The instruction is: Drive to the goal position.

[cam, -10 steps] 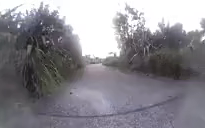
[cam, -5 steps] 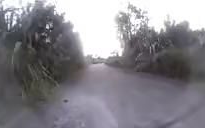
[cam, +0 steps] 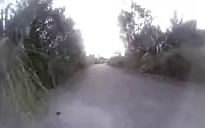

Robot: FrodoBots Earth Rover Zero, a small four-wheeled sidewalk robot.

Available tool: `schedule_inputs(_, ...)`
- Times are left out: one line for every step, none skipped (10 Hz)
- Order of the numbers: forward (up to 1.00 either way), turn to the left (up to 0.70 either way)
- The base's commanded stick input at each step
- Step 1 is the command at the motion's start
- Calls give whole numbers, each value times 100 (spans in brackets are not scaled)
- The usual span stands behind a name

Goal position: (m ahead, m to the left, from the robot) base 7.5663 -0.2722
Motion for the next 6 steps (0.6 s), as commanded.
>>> schedule_inputs(85, 0)
schedule_inputs(85, -34)
schedule_inputs(85, -34)
schedule_inputs(85, -34)
schedule_inputs(85, -34)
schedule_inputs(85, -34)
